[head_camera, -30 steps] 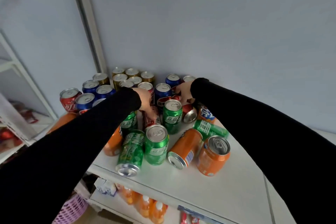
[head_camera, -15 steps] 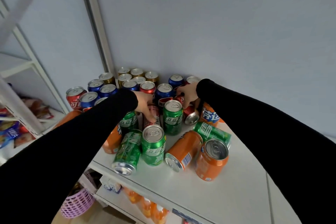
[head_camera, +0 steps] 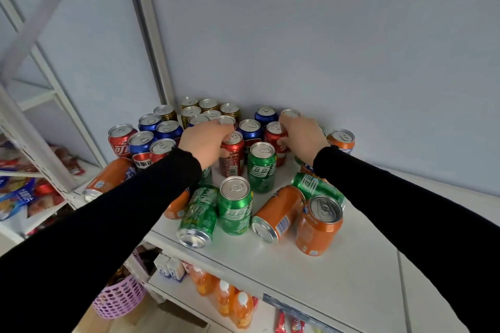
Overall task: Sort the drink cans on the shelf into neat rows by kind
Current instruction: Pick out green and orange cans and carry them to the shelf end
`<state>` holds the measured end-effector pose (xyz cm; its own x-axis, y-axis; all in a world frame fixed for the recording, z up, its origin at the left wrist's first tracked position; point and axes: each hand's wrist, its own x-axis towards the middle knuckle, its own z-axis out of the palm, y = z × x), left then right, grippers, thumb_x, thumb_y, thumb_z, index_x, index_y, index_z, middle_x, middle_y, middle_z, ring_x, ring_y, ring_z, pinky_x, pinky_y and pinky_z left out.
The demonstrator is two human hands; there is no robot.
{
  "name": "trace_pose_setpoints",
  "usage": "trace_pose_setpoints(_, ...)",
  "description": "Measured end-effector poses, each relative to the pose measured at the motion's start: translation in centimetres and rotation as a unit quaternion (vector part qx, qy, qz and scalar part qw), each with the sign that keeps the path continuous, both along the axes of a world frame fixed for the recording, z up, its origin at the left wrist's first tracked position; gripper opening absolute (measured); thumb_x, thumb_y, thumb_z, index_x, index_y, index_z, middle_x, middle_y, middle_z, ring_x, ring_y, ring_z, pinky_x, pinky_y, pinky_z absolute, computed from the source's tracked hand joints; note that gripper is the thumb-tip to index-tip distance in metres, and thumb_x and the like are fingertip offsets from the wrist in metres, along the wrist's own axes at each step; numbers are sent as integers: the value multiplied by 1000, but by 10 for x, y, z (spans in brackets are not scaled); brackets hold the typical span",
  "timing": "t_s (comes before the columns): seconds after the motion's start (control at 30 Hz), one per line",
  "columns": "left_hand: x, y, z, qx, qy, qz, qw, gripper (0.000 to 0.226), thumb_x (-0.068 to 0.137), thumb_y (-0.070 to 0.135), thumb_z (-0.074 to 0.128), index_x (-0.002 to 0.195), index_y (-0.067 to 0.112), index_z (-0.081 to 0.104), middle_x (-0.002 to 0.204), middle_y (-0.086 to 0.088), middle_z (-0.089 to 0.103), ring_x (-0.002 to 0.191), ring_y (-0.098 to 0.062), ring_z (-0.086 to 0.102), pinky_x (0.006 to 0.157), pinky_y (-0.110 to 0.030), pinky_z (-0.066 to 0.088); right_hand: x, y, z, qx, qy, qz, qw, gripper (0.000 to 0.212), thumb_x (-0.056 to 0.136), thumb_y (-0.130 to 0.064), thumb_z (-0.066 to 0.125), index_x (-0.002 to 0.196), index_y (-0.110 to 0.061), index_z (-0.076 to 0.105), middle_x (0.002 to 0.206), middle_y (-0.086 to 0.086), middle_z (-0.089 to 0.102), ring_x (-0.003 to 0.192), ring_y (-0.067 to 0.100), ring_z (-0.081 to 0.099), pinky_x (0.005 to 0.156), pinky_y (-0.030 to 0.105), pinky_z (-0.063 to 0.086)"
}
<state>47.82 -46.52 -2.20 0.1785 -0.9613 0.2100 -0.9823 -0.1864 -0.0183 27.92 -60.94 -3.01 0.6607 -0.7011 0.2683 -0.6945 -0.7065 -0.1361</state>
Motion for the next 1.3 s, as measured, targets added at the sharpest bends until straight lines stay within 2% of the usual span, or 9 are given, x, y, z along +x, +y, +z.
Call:
trace_pose_setpoints(0.13, 4, 9, 10, -16, 48, -4, 999, 23, 86, 30, 74, 97, 24, 55, 101, 2, 58, 93, -22, 57, 74, -39, 48, -10, 0, 6, 9, -38, -11, 999, 7, 93, -18, 60, 99, -18, 61, 97, 5, 69, 89, 26, 63, 75, 35, 51)
trace_pose_setpoints(0.27, 9, 36, 25, -32, 100, -32, 994, 34, 84, 26, 78, 114, 23, 61, 108, 5, 60, 95, -15, 55, 73, -34, 43, -40, 7, 27, 101, -100, 50, 989, 13, 91, -20, 67, 104, -18, 68, 102, -3, 72, 92, 15, 64, 79, 27, 42)
trace_pose_setpoints(0.33, 4, 54, 30, -16, 115, -40, 992, 34, 85, 26, 77, 116, 24, 64, 106, 5, 63, 90, -13, 57, 74, -35, 48, -58, 14, 34, 142, -69, 88, 984, 13, 91, -19, 69, 104, -19, 70, 101, -7, 72, 92, 10, 65, 81, 27, 46)
trace_pose_setpoints(0.47, -9, 86, 20, 45, 127, -56, 989, 29, 87, 29, 76, 114, 31, 66, 103, 14, 62, 81, 1, 55, 66, -19, 43, -83, 24, 23, 180, 34, 126, 975, 18, 92, -17, 68, 108, -25, 70, 95, -21, 68, 89, -9, 63, 77, 3, 43)
trace_pose_setpoints(0.63, -11, 102, 5, 115, 89, -48, 988, 41, 89, 37, 72, 129, 31, 63, 115, 12, 65, 91, -3, 60, 84, -31, 54, -94, 19, 10, 239, 78, 127, 959, 36, 93, -12, 67, 125, -26, 66, 118, -8, 70, 103, 5, 66, 95, 31, 54)
trace_pose_setpoints(0.87, -21, 107, -6, 203, -6, -45, 978, 59, 94, 50, 61, 144, 19, 50, 135, -3, 59, 118, -21, 59, 100, -37, 48, -95, 26, 6, 235, 158, 139, 949, 64, 94, -14, 67, 151, -31, 42, 143, -3, 57, 112, 9, 60, 95, 22, 47)
trace_pose_setpoints(1.1, -20, 108, -2, 275, 61, -9, 959, 53, 95, 55, 58, 134, 19, 51, 111, 1, 66, 89, -13, 59, 84, -29, 51, -97, 28, 13, 207, 293, 124, 925, 79, 93, -15, 67, 156, -36, 24, 132, -4, 54, 103, 12, 58, 89, 24, 50)
trace_pose_setpoints(1.2, -27, 107, 2, 313, 69, 22, 947, 66, 98, 52, 53, 153, 24, 29, 79, 8, 58, 68, -6, 56, 75, -24, 52, -105, 24, 17, 301, 308, 100, 897, 81, 95, -14, 66, 156, -40, 20, 126, -5, 52, 103, 18, 65, 83, 29, 60)
trace_pose_setpoints(1.3, -26, 107, -2, 355, 155, 74, 919, 87, 93, 52, 57, 159, 35, 2, 85, 3, 68, 71, -15, 72, 70, -25, 58, -116, 20, 22, 374, 304, 70, 873, 80, 95, -9, 65, 156, -40, 23, 123, 5, 56, 112, 30, 65, 88, 42, 60)
